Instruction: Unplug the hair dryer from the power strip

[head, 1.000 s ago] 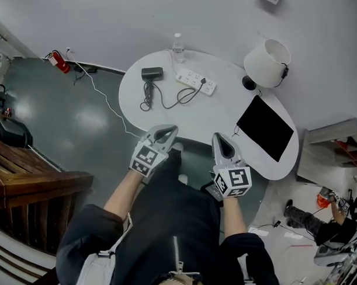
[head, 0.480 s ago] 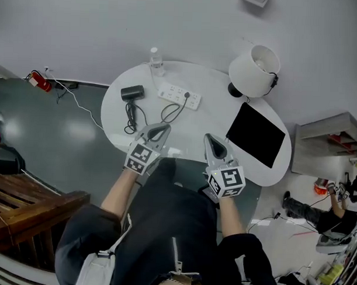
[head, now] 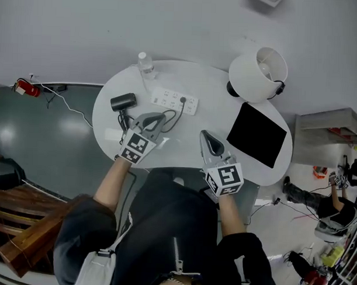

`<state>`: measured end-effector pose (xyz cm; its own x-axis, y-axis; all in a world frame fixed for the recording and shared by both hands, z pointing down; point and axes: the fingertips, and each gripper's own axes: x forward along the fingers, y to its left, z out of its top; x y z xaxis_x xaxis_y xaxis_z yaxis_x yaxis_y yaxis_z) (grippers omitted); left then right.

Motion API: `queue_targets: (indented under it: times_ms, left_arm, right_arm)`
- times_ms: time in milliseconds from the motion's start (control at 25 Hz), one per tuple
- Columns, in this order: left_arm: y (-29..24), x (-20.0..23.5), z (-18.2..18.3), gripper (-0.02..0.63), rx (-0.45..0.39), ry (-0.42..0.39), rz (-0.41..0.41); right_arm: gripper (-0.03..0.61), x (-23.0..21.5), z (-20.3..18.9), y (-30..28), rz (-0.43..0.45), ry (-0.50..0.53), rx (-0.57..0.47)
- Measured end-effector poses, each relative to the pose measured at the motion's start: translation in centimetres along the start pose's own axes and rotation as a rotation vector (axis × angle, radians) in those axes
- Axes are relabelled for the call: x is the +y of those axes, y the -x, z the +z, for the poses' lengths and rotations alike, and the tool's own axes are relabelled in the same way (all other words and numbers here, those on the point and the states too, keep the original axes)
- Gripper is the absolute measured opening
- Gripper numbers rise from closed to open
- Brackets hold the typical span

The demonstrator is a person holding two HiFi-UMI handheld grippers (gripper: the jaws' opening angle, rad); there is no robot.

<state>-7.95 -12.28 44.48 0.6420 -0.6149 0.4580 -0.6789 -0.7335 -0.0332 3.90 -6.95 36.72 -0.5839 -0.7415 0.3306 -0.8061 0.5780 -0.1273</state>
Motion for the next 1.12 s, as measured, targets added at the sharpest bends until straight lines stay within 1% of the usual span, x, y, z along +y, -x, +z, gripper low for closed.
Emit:
queue_targets:
  times_ms: [200,360,440,560,640,800,960,1120]
  left_arm:
    - [-2.5,2.3,-1.2,0.011,0.071,-0.06,-0.06]
    - [-4.4,3.9,-2.6,0.011,0.13,-0.075,-0.088]
    - [-5.4,4.6,-3.2,0.011,0.146,-0.087,-0.105]
    - [-6.6,4.6,-4.0,0.012,0.168,-0.127,-0.19]
    - [-7.2,4.7,-4.5,0.012,0.187,-0.159,-0.227]
    - [-8.3,5.5,-5.0,0.014,0.199,-0.213,-0.241]
    - [-9.0,6.2,-5.2,0.014,0.203,-0.213,-0.248]
    - [-9.3,6.8,-5.1,0.015,0.191,-0.166,-0.246]
  right_arm:
    - [0.005,-1.1,-0.1,-2.1,-0.018,-0.015,0.045]
    - [0.005,-1.8,-0.6,-3.4,-0.03,-0.034,0.077]
    - [0.005,-2.2,-0.9,-4.2,-0.035,-0.044,0.091]
    - [0.005,-2.6,-1.6,-5.1,-0.045,-0.059,0.115]
    - [0.005,-2.9,-1.9,-5.6,-0.052,-0.07,0.129]
    - [0.005,-3.6,-2.7,-6.2,-0.067,-0.091,0.149]
    - [0.005,-4.1,-3.2,-6.7,-0.073,-0.11,0.161]
    - [0.005,-4.4,-3.7,-7.0,-0.08,-0.127,0.17]
